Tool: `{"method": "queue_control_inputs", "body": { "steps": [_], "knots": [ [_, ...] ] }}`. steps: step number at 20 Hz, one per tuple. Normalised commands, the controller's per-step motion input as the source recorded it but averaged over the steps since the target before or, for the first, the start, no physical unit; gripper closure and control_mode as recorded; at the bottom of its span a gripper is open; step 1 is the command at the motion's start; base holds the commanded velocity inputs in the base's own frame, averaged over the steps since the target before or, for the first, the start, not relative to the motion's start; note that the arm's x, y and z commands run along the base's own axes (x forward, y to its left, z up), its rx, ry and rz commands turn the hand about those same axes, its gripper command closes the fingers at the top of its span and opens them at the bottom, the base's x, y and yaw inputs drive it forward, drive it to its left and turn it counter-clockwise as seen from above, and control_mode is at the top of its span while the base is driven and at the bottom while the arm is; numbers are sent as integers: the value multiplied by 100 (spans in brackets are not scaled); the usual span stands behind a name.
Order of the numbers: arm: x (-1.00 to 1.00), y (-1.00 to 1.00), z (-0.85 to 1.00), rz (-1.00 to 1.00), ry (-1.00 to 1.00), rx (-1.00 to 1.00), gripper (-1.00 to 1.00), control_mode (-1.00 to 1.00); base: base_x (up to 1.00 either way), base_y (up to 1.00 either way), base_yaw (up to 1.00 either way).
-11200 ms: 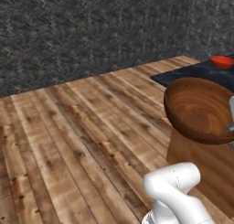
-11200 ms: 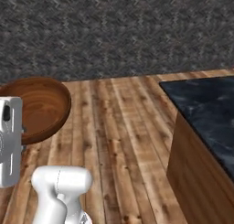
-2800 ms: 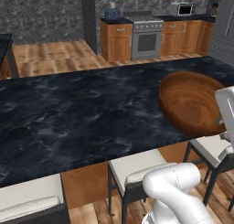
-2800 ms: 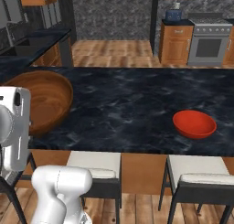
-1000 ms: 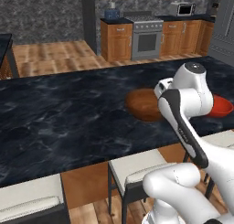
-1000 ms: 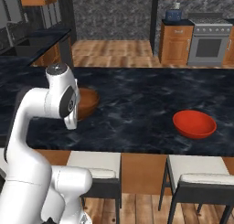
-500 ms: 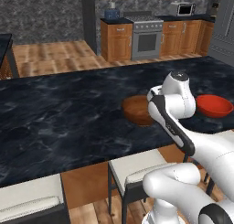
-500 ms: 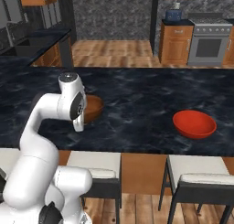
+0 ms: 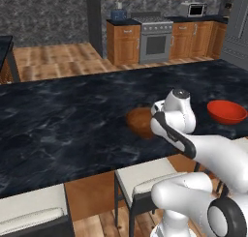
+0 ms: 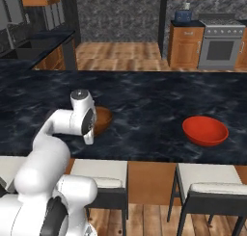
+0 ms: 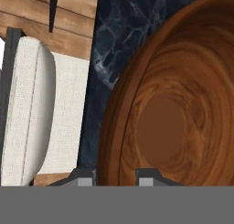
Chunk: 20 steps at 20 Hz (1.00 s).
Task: Pick up the bowls from the cabinet and place each bowl in front of a stool on the dining counter.
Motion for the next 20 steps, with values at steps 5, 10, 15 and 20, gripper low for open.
{"method": "queue_control_inputs", "body": {
  "steps": [5,10,15,20],
  "knots": [
    [38,0,-42,0,0,0,100,-100,0,0,0],
    [36,0,-47,0,0,0,100,-100,0,0,0],
    [26,0,-38,0,1,0,100,-100,0,0,0],
    [23,0,-28,0,3,0,100,-100,0,0,0]
  ]
}}
